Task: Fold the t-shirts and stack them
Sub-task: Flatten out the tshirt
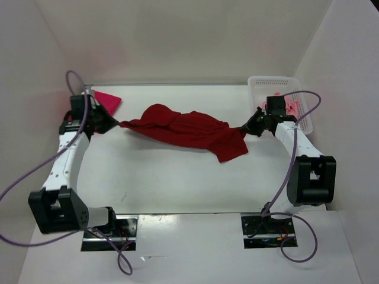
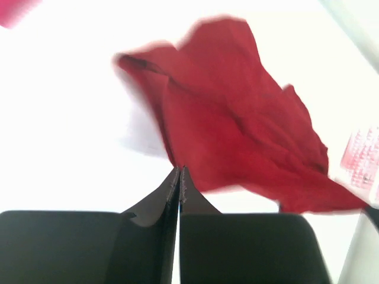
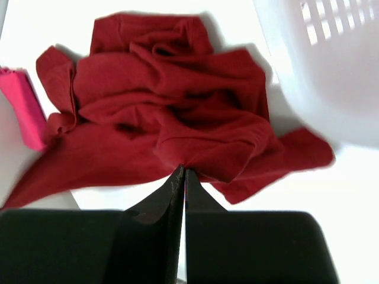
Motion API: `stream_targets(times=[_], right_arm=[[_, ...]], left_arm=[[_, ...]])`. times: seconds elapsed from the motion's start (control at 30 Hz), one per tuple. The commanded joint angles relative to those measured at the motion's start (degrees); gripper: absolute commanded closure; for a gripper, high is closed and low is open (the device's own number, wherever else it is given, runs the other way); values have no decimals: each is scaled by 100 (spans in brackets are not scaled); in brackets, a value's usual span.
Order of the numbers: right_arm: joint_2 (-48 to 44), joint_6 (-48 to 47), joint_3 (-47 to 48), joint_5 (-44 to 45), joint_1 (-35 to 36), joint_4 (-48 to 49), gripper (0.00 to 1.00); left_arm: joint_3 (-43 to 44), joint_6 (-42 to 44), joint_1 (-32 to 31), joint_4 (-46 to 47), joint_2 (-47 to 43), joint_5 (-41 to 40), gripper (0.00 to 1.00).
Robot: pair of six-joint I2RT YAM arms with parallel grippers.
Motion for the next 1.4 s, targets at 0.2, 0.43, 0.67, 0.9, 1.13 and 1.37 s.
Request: stream_targets(times=[0.2,0.43,0.67,0.9,1.13,1.37], right_arm=[[86,-590,-350,404,-421,-255,81],[-579,-494,-876,272,-588,-342,51],[-916,-292,-1308,448,-509,-456,50],[-678,33,-1519,755,-247,-456,54],[-396,473,-1906,1336,255,61,56],[-71,596,-1958,1397,1037,281,56]], left_arm=[[-479,777,660,-670,-460,197,100],[-937,575,661,-361,-627,393,100],[-394,277,714,227,-293,227,100],[47,30,1311,834,759,568,100],[231,-154,1364,1142,1245,753,100],[56,-208,1364,1415,1246,921,100]])
